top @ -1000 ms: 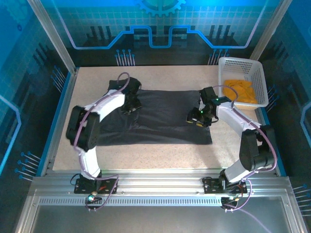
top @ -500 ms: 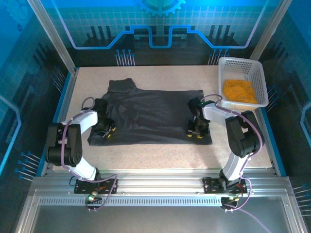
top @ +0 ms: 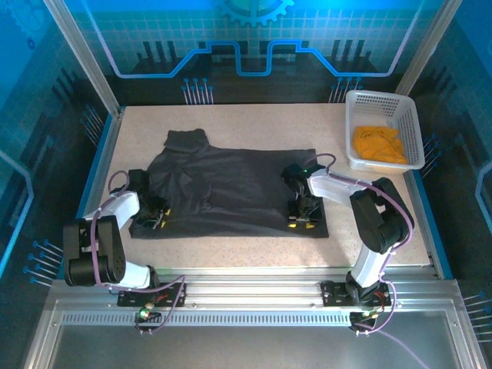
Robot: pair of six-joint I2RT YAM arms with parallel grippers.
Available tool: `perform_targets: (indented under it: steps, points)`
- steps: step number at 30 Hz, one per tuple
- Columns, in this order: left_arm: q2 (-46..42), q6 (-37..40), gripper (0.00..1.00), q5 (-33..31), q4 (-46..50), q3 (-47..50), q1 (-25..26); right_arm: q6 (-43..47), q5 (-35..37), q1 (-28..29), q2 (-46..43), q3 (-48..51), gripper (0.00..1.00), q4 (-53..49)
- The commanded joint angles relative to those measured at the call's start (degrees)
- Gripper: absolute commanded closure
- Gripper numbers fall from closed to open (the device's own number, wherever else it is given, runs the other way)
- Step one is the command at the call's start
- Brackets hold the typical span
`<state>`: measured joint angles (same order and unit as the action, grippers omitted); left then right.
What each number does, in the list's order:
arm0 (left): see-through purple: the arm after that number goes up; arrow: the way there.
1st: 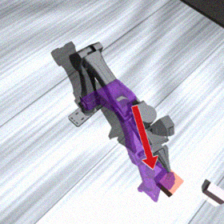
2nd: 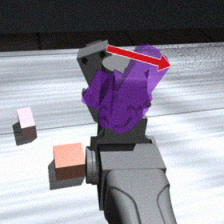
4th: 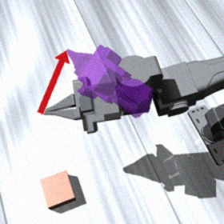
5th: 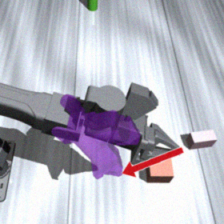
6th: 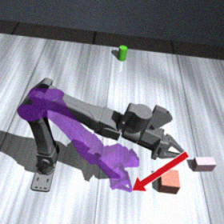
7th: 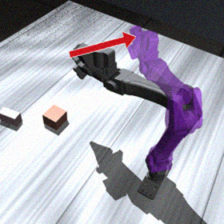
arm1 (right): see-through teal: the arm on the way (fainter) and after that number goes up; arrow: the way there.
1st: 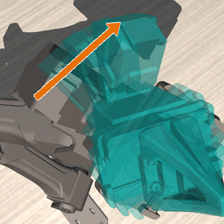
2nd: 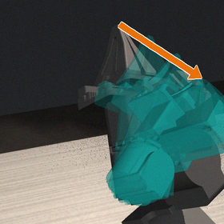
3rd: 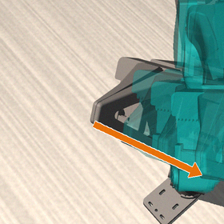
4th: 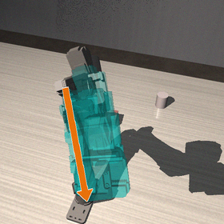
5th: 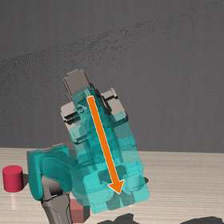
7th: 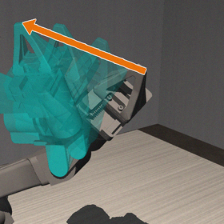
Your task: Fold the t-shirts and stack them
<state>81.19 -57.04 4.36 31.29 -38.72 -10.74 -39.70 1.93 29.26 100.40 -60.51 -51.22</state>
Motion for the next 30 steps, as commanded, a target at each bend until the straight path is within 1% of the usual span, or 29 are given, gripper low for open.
perform_targets:
  steps: [1, 3, 4, 6, 9, 12, 15, 17, 20, 23, 26, 30]
  points:
    - [-0.81, 0.8, 0.61, -7.52, 10.23, -3.97, -0.33, -2.07, -1.43, -0.3, -3.14, -2.28, 0.53, -3.56]
    - [0.67, 0.72, 0.6, -8.93, 10.03, -10.8, 1.3, -1.07, -1.14, -1.52, -5.09, -4.92, 0.5, -2.18]
    - [2.2, 0.66, 0.59, -9.53, 8.41, -14.59, 2.48, -0.18, -1.61, -2.55, -5.95, -6.28, 0.48, -0.51]
    - [7.36, 1.22, 0.59, -10.8, 6.95, -22.8, 4.17, 2.51, -4.97, -4.76, -6.53, -8.55, 0.44, 4.38]
    - [18.71, 3.13, 0.56, -9.95, 6.71, -36.56, 3.83, 7.28, -9.85, -7.67, -3.87, -14.07, 0.41, 9.31]
    - [28.73, 5.69, 0.52, -7.13, 2.7, -47.02, 2.18, 10.19, -12.54, -10.13, 0.99, -21.08, 0.41, 9.49]
    - [37.49, 8.62, 0.49, -6.82, 0.77, -57.31, 0.72, 10.44, -14.16, -11.92, 4.66, -27.14, 0.41, 8.42]
    - [42.12, 10.51, 0.49, -6.3, -2.9, -61.85, 0.29, 10.23, -14.12, -12.45, 5.9, -30.2, 0.41, 7.6]
    - [48.59, 13.36, 0.48, -5.48, -7.04, -67.93, 0.2, 9.34, -13.84, -12.65, 6.55, -32.2, 0.41, 6.47]
    - [53.79, 15.32, 0.48, -5.66, -8.68, -73.39, 0.2, 8.13, -13.52, -12.71, 5.57, -31.58, 0.41, 6.05]
    - [56.97, 16.06, 0.48, -5.46, -11.69, -75.67, 0.31, 6.96, -13.25, -12.63, 3.78, -29.32, 0.41, 6.22]
    - [61.36, 17.22, 0.49, -5.19, -7.36, -80.64, 1.25, 6.05, -12.23, -12.64, 1.72, -26.51, 0.41, 6.29]
